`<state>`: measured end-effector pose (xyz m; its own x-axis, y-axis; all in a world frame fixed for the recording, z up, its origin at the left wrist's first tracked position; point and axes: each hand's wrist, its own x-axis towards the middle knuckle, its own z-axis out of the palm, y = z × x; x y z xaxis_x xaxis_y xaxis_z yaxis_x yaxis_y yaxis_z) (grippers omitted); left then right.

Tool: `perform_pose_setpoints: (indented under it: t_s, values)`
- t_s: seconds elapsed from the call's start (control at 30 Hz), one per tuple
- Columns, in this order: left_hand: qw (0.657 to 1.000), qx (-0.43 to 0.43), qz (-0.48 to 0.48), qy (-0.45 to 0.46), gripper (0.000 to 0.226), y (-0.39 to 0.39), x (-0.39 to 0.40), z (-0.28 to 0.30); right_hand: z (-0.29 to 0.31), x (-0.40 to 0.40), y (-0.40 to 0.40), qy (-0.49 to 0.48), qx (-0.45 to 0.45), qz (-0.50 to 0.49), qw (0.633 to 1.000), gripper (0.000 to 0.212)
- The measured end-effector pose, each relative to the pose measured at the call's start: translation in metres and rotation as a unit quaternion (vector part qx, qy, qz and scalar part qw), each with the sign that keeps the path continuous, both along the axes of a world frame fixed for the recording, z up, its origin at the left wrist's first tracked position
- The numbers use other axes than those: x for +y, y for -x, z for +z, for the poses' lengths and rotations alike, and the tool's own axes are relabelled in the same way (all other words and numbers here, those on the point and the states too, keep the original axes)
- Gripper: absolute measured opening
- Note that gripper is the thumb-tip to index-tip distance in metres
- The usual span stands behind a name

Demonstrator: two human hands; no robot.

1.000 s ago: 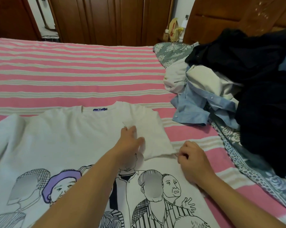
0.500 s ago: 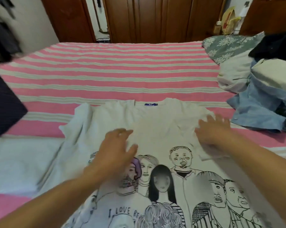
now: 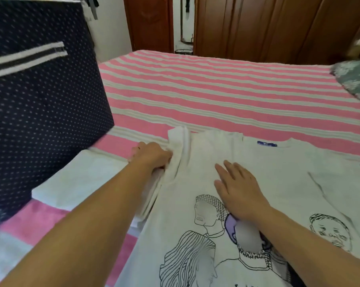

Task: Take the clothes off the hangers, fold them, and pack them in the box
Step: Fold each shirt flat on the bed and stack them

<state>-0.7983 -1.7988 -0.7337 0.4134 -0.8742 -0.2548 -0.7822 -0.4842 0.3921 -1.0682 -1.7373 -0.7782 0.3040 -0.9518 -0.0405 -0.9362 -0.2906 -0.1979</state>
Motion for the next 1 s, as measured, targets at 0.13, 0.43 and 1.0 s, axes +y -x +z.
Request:
perform_pose_setpoints:
  t_s: [0.13,0.43,1.0]
  values:
    - [0.951,0.264,0.094,0.131,0.022,-0.011,0.012,0.018,0.002,-0.006,0.000,-0.013,-0.007,-0.004,1.000,0.060]
    - [0.939,0.155,-0.267,0.152,0.015,0.103,0.046,0.053,0.085,0.006,0.030,-0.248,-0.678,-0.206,0.660,0.074]
    - [0.936,-0.200,-0.178,0.228,0.045,0.020,0.201,-0.018,0.083,-0.028,-0.018,-0.217,-0.513,-0.303,0.773,0.050]
